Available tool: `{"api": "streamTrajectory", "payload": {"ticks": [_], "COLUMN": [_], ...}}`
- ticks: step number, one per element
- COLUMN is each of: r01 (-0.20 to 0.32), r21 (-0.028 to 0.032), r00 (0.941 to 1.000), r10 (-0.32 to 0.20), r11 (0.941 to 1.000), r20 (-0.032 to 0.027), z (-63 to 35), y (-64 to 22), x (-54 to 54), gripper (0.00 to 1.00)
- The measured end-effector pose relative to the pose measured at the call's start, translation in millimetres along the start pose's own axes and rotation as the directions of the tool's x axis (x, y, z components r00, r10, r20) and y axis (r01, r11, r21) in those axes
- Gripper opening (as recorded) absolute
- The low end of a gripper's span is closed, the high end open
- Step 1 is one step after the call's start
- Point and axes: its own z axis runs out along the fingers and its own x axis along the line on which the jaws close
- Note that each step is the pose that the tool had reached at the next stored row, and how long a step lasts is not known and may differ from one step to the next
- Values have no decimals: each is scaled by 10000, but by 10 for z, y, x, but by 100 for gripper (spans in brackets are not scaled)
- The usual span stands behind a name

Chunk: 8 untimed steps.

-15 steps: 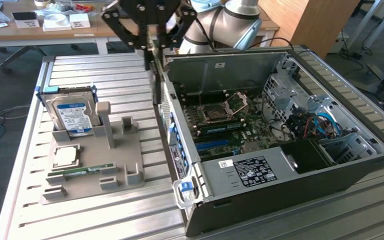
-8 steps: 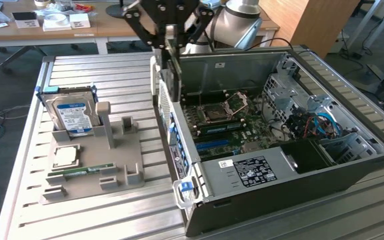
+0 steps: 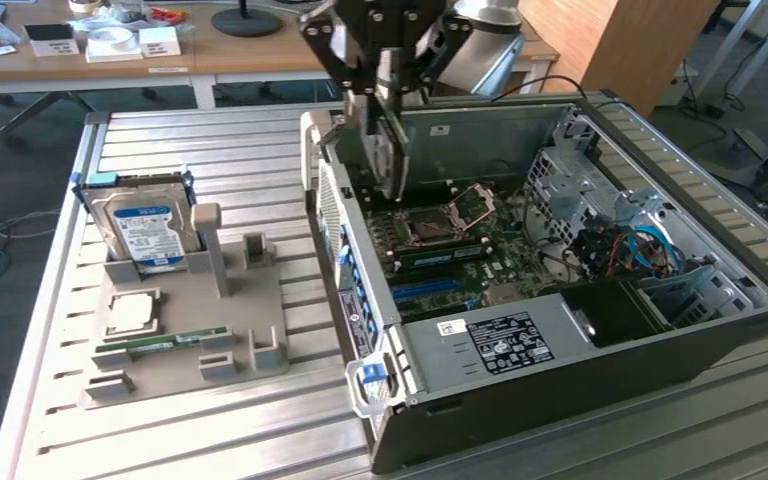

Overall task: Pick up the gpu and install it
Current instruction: 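Pick up the gpu and move the gpu toward the slot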

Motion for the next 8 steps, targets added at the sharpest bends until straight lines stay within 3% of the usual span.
{"api": "streamTrajectory", "payload": {"ticks": [8], "r01": [12], "r21": [-5], "r00": [10000], "r10": [-12], "r11": [10000], "r20": [0], "z": [10], "y": [9], "x": [-366], "gripper": [27]}}
